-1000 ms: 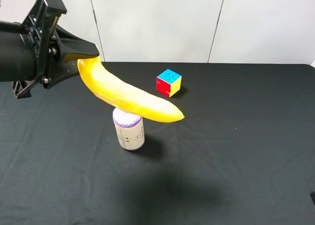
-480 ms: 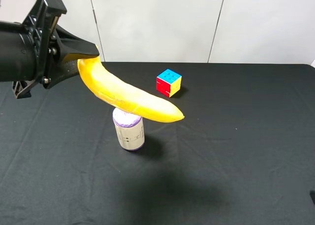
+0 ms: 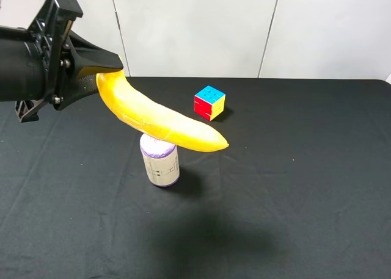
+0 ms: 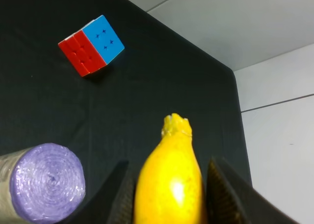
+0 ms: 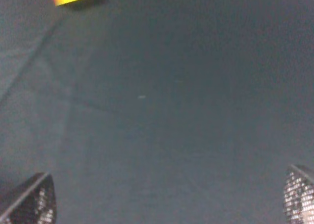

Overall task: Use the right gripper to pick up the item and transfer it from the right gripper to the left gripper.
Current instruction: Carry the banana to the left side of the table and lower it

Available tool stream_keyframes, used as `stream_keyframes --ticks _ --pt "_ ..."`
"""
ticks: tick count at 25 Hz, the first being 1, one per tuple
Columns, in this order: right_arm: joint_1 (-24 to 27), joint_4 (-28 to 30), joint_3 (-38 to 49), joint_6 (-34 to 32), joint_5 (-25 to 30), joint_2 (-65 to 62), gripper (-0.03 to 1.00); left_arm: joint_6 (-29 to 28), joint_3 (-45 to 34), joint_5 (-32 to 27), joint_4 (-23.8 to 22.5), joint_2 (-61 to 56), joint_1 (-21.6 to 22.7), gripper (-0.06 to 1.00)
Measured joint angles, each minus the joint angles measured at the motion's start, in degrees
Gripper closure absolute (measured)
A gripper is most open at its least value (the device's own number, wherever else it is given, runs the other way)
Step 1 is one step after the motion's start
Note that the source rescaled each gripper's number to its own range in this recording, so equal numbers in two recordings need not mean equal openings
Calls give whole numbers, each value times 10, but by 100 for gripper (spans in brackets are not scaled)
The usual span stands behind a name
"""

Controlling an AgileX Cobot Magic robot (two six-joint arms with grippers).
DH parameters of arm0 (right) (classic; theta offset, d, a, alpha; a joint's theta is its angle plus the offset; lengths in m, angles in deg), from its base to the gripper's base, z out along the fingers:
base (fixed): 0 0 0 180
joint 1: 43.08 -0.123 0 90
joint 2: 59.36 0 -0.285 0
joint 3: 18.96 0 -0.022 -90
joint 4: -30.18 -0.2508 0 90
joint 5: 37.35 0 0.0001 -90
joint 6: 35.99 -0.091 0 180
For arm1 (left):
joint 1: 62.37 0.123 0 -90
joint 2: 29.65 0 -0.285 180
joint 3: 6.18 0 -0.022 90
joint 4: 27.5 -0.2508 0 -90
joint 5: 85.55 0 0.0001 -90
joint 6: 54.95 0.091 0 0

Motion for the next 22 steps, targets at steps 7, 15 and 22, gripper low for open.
stream_keyframes --ticks 7,15,22 --pt "108 0 0 0 0 -47 -3 0 0 0 0 0 0 94" --pt "132 -1 0 0 0 -68 -3 0 0 0 0 0 0 94" --pt "132 -1 0 0 0 -68 -3 0 0 0 0 0 0 94"
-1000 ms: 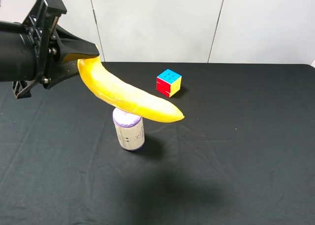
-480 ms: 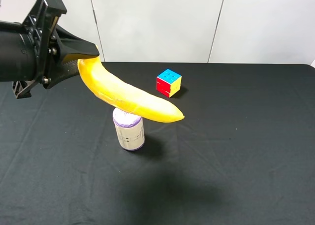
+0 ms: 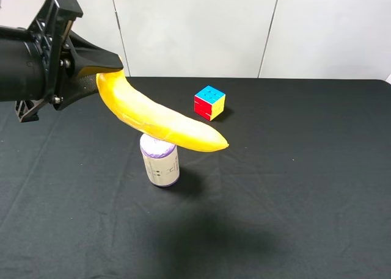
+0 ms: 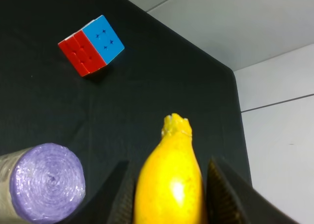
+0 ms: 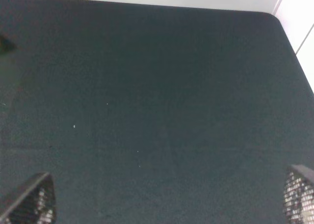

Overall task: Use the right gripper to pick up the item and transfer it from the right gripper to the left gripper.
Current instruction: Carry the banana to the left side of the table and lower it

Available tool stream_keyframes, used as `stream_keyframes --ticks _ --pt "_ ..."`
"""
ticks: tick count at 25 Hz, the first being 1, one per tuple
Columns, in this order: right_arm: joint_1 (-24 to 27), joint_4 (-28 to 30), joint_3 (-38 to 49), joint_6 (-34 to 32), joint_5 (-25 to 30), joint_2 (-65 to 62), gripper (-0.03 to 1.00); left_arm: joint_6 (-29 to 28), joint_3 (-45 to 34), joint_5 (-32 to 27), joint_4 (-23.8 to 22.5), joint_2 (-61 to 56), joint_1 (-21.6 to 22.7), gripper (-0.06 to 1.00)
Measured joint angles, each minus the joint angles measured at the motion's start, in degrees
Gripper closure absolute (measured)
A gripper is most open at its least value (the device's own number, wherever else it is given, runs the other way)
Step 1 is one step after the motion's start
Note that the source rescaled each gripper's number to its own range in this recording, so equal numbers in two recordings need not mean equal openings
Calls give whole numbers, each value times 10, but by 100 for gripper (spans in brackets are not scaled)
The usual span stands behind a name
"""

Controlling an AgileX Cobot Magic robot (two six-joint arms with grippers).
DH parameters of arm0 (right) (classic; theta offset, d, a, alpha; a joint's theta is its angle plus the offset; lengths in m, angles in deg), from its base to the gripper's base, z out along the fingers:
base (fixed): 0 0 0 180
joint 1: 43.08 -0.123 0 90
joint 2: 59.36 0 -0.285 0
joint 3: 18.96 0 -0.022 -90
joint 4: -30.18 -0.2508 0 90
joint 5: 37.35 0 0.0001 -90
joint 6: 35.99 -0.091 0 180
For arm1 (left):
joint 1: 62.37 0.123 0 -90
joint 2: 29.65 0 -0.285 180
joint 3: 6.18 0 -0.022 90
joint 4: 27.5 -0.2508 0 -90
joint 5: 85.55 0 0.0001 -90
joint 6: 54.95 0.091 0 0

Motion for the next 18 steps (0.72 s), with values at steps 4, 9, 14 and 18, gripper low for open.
stream_keyframes --ticks 4,9,14,18 --pt "0 -5 0 0 0 0 -3 0 0 0 0 0 0 94" --pt "0 -15 0 -24 0 0 -3 0 0 2 0 0 0 94" --pt "0 -18 0 -31 0 0 -3 0 0 28 -1 0 0 94" --pt "0 -21 0 -32 0 0 -3 2 0 75 -2 0 0 94"
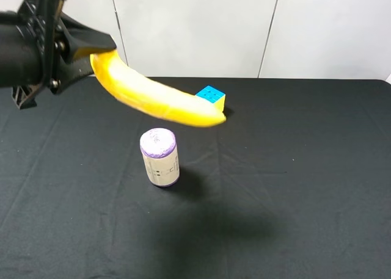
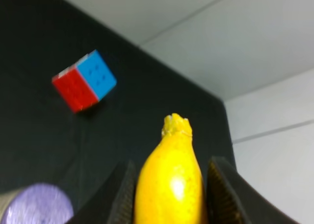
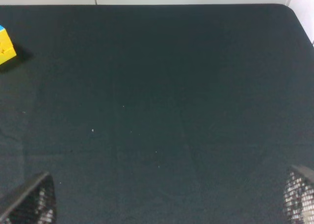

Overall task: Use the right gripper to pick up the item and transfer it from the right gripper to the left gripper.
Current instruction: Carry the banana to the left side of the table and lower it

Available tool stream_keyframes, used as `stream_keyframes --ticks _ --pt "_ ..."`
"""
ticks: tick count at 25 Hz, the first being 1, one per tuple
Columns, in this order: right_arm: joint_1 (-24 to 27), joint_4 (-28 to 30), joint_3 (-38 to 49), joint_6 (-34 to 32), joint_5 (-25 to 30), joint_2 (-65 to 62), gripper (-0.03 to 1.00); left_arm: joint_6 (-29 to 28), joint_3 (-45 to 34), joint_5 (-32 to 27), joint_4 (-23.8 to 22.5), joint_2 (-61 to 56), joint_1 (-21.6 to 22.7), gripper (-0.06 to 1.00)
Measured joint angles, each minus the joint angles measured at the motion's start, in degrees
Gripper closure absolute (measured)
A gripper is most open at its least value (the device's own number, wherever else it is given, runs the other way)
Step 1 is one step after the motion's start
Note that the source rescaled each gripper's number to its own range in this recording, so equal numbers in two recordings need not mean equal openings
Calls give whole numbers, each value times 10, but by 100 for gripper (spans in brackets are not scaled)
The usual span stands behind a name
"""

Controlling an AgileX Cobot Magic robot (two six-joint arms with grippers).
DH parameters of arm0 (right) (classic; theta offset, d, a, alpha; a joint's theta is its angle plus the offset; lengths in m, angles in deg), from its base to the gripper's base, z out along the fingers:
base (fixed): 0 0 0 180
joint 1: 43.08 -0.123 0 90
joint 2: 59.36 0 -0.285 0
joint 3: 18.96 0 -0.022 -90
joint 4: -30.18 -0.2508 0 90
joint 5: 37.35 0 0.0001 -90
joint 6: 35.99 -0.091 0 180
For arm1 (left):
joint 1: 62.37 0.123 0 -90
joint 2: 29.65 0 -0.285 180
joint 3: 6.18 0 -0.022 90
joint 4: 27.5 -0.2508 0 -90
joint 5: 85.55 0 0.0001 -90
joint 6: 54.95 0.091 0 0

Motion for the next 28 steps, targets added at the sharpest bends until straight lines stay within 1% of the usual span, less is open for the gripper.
stream_keyframes --ticks 5,8,11,14,16,18,19,23,25,28 --pt "0 -2 0 0 0 0 -3 32 0 50 0 0 0 94" --pt "0 -2 0 0 0 0 -3 65 4 56 0 0 3 94" --pt "0 -2 0 0 0 0 -3 104 19 52 0 0 22 94" --pt "0 -2 0 0 0 0 -3 140 37 28 0 0 59 94" --pt "0 -2 0 0 0 0 -3 172 53 5 0 0 92 94" --pt "0 -2 0 0 0 0 -3 223 67 -13 0 0 126 94" --pt "0 -2 0 0 0 0 -3 223 67 -13 0 0 126 94" --pt "0 -2 0 0 0 0 -3 320 83 -41 0 0 199 94" --pt "0 -2 0 0 0 0 -3 359 85 -49 0 0 225 94" --pt "0 -2 0 0 0 0 -3 435 86 -65 0 2 262 94"
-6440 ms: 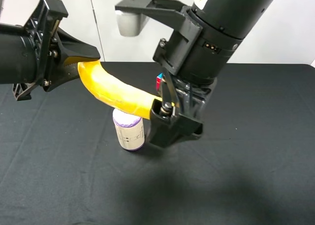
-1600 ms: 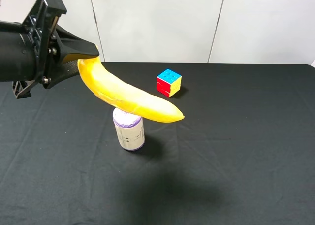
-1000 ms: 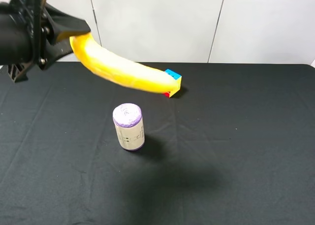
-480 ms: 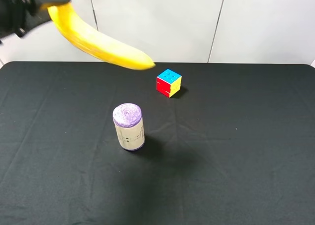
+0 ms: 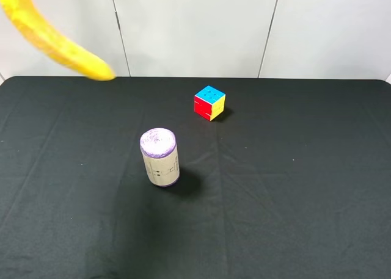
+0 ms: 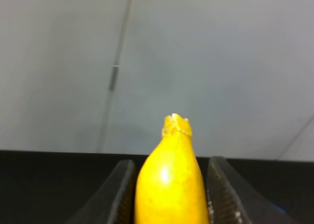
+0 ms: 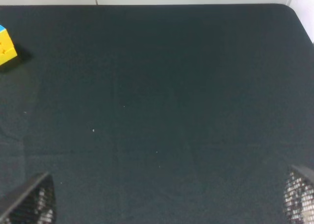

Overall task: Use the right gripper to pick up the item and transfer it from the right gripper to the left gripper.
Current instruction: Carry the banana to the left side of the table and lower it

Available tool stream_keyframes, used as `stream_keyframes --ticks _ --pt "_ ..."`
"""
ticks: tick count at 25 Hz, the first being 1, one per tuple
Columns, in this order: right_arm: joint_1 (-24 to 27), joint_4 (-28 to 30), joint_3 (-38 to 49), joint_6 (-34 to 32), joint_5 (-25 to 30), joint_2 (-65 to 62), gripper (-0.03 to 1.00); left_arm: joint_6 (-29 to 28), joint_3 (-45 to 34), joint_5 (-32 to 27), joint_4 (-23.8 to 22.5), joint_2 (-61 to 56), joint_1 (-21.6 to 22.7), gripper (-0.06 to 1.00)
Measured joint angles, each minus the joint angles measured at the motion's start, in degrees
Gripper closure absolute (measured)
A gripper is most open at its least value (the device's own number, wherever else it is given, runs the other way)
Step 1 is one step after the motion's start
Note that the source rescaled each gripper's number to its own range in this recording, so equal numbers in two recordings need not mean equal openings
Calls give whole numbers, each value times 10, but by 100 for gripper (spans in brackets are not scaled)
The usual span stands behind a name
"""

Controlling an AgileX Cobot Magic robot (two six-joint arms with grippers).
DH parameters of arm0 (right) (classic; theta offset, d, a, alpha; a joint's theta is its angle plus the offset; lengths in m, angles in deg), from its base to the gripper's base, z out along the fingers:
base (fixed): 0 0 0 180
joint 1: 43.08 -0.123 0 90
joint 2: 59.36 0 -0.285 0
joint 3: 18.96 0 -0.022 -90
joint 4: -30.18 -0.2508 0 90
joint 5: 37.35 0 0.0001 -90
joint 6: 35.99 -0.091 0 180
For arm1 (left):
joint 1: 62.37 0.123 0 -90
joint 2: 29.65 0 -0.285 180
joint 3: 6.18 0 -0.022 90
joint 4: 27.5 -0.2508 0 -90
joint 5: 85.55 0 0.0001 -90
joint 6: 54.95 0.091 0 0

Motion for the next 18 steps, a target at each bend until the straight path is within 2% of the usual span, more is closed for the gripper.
stream_keyframes --ticks 3,8,18 --pt "0 0 0 0 0 0 -3 65 1 -15 -1 21 24 94" --pt "0 0 0 0 0 0 -3 149 6 -25 -3 93 29 94" --pt "0 0 0 0 0 0 -3 274 39 -23 -4 210 30 94"
